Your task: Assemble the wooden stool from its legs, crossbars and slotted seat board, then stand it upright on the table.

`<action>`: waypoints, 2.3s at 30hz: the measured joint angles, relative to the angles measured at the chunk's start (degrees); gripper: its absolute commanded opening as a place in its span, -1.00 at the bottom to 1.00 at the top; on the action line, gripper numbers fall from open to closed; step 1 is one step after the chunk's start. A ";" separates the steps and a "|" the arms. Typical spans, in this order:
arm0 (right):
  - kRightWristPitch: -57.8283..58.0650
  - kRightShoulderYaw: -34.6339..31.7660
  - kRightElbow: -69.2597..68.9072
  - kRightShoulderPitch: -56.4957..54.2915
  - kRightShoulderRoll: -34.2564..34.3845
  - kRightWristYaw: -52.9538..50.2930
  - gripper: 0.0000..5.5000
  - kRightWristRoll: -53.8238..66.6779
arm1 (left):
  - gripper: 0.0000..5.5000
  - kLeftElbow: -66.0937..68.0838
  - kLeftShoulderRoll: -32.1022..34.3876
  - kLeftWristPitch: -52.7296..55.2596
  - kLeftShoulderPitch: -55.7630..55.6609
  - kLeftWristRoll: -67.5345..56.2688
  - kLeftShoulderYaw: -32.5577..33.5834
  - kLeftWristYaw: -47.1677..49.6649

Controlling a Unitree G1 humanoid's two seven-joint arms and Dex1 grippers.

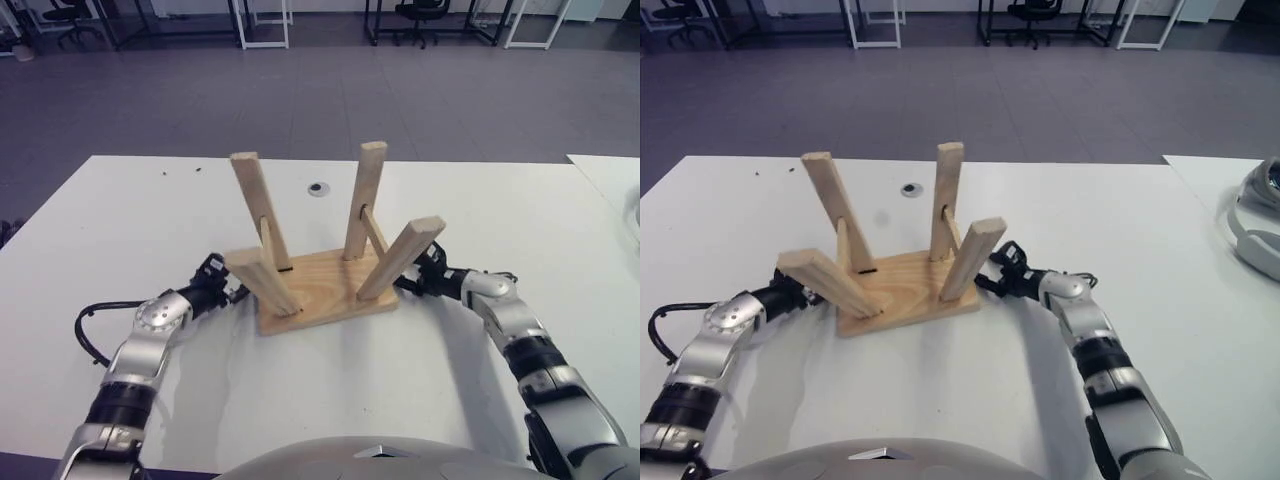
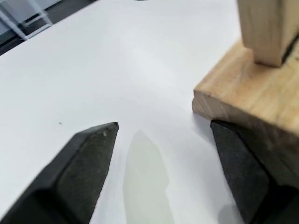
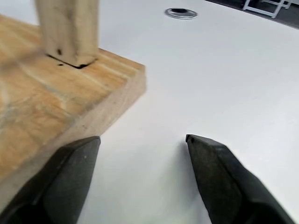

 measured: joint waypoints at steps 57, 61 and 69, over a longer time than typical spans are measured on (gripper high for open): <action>60.73 -19.08 -68.70 14.59 4.85 -29.06 0.25 7.75 | 0.33 -53.84 -3.65 49.01 9.76 -12.93 11.62 9.11; 65.13 -20.17 -70.23 10.82 -2.17 -25.40 0.25 9.83 | 0.33 -56.26 -3.17 50.67 9.62 -14.50 12.36 9.02; 40.82 -11.89 -57.37 13.16 -23.79 -9.27 0.25 1.14 | 0.33 -46.24 10.92 37.68 13.15 -9.16 10.01 -1.54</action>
